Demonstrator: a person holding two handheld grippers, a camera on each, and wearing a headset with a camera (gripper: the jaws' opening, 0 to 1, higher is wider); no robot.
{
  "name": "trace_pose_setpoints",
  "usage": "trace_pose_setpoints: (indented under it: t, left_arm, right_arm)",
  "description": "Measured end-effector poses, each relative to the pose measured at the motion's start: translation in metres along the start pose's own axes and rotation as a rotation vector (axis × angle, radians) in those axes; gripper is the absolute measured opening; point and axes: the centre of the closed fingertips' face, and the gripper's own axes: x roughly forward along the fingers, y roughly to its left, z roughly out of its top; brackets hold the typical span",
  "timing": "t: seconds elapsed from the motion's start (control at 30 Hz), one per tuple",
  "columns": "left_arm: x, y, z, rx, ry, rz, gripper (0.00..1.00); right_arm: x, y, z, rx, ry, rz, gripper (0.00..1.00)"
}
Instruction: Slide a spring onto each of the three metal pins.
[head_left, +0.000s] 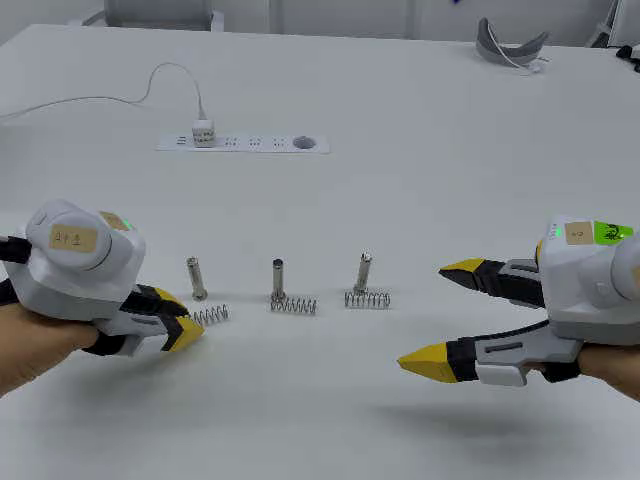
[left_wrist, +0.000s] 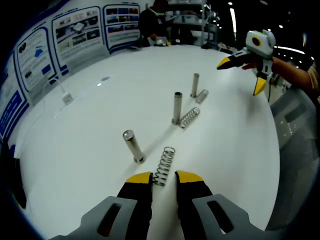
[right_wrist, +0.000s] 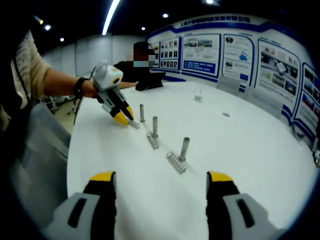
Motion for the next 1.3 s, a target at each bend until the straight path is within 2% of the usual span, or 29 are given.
trace_pose_setpoints:
  t: [0.23, 0.37, 0.73, 0.9, 1.13, 1.3]
  left_arm:
    - [0.001, 0.001, 0.000, 0.026, 0.007, 0.013, 0.12]
    - [0.003, 0.000, -0.006, 0.053, 0.023, 0.019, 0.12]
    - [0.000, 0.002, -0.004, 0.045, 0.009, 0.019, 0.10]
    - [-0.004, -0.004, 0.005, 0.047, -0.014, 0.007, 0.10]
    - [-0.007, -0.021, 0.014, 0.081, -0.041, -0.021, 0.10]
    - [-0.010, -0.030, 0.021, 0.089, -0.070, -0.037, 0.10]
  right_arm:
    - [0.000, 0.000, 0.001, 0.001, -0.001, -0.001, 0.75]
    - [0.000, 0.000, 0.000, 0.000, -0.001, -0.002, 0.75]
    - [0.000, 0.001, 0.003, -0.004, -0.004, -0.001, 0.73]
    - [0.000, 0.002, 0.004, -0.002, 0.000, 0.005, 0.67]
    - [-0.001, 0.004, 0.011, -0.022, -0.007, 0.004, 0.56]
    - [0.002, 0.007, 0.012, -0.027, 0.002, 0.019, 0.55]
